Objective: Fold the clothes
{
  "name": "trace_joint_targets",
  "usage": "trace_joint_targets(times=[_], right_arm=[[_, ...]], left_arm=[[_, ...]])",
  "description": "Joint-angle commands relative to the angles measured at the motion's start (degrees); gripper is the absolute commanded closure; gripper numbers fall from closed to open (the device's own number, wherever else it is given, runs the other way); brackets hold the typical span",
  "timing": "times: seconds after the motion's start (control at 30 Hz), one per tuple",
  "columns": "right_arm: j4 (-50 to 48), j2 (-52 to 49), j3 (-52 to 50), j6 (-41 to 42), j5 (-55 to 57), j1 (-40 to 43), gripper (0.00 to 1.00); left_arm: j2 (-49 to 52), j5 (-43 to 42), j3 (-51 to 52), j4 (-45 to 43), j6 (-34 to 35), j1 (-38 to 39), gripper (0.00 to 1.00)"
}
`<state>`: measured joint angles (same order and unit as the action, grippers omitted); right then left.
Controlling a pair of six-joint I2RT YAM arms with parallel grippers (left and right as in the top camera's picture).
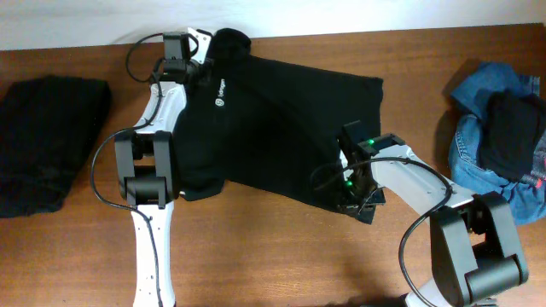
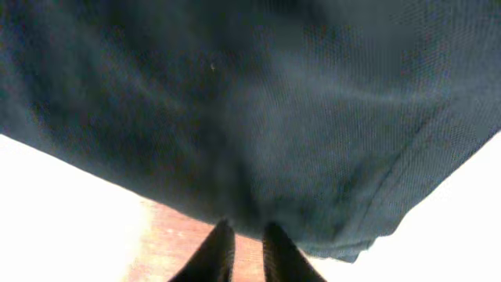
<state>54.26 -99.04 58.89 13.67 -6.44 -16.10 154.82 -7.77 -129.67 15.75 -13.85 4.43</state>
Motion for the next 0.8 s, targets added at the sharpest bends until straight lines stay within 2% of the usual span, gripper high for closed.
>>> trace_joint_targets(times=[0.0, 0.07, 0.1, 0.17, 0.3, 0.37, 0.43, 0.5, 0.67, 0.77], right_arm=[[-1.2, 1.5, -0.6, 0.1, 1.5, -0.3, 0.77], [-1.9, 1.5, -0.6, 0.1, 2.5, -0.3, 0.75], [-2.3, 1.5, -0.6, 0.2, 3.2, -0.3, 0.73], [-3.0, 1.5, -0.6, 0.2, 4.9, -0.3, 0.69], [-4.2, 1.5, -0.6, 0.2, 5.6, 0.4, 0.63], [-4.2, 1.5, -0.6, 0.2, 5.7, 1.3, 0.60], [-4.5, 1.5, -0.6, 0.2, 5.7, 3.0, 0.59], [-5.1, 1.5, -0.6, 0.2, 5.6, 5.0, 0.58], [-6.2, 1.3, -0.6, 0.1, 5.5, 10.8, 0.59], [-6.6, 1.2, -0.6, -3.2, 3.8, 12.5, 0.59]], left_arm=[[1.2, 1.0, -5.4, 2.2, 0.8, 0.3, 0.92], [1.2, 1.0, -8.9, 5.8, 0.8, 0.5, 0.89], [1.2, 1.0, -11.0, 7.8, 0.8, 0.6, 0.76], [1.2, 1.2, -15.8, 13.0, 1.2, 0.8, 0.41], [1.2, 1.5, -27.5, 29.0, 8.3, 0.8, 0.08], [1.2, 1.6, -33.0, 38.1, 12.6, 0.6, 0.02], [1.2, 1.7, -38.0, 46.4, 15.9, 0.4, 0.01], [1.2, 2.3, -41.7, 52.4, 17.1, 0.2, 0.01], [1.2, 11.8, -49.2, 67.1, 20.3, 0.1, 0.01], [0.3, 13.1, -50.2, 73.1, 20.9, 0.1, 0.01]])
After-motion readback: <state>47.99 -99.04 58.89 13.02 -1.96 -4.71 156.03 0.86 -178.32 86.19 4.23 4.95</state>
